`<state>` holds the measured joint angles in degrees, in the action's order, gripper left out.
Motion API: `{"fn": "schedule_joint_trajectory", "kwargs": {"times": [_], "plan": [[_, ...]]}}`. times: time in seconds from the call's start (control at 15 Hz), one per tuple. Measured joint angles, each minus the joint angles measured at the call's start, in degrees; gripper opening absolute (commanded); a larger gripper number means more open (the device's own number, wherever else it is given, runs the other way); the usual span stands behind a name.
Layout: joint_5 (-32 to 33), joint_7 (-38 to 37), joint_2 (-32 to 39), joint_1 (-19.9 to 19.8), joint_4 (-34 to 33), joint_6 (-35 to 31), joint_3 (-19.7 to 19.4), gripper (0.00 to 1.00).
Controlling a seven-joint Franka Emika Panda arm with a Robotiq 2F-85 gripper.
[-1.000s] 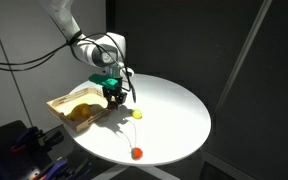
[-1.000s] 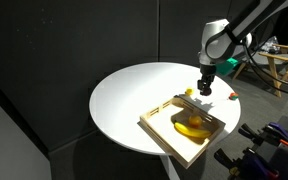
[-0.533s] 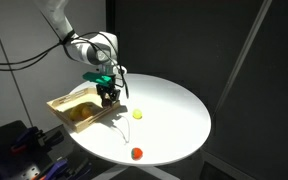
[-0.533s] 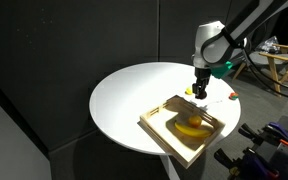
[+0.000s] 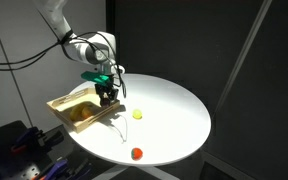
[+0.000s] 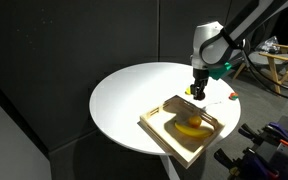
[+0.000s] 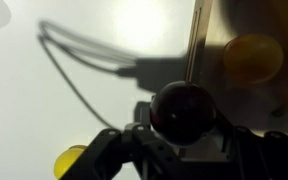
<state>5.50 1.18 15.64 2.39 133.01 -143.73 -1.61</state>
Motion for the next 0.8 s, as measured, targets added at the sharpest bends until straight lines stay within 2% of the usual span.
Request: {"fn": "schedule_joint_trajectory", "kwargs": {"times": [0.53,0.6,0.8], "plan": [[0.0,0.0,0.0,0.0,0.0,0.0,0.0,0.59],[0.0,0.0,0.0,0.0,0.0,0.0,0.0,0.34],[0.0,0.0,0.1,0.0,0.0,0.0,0.0,0.34]]}}
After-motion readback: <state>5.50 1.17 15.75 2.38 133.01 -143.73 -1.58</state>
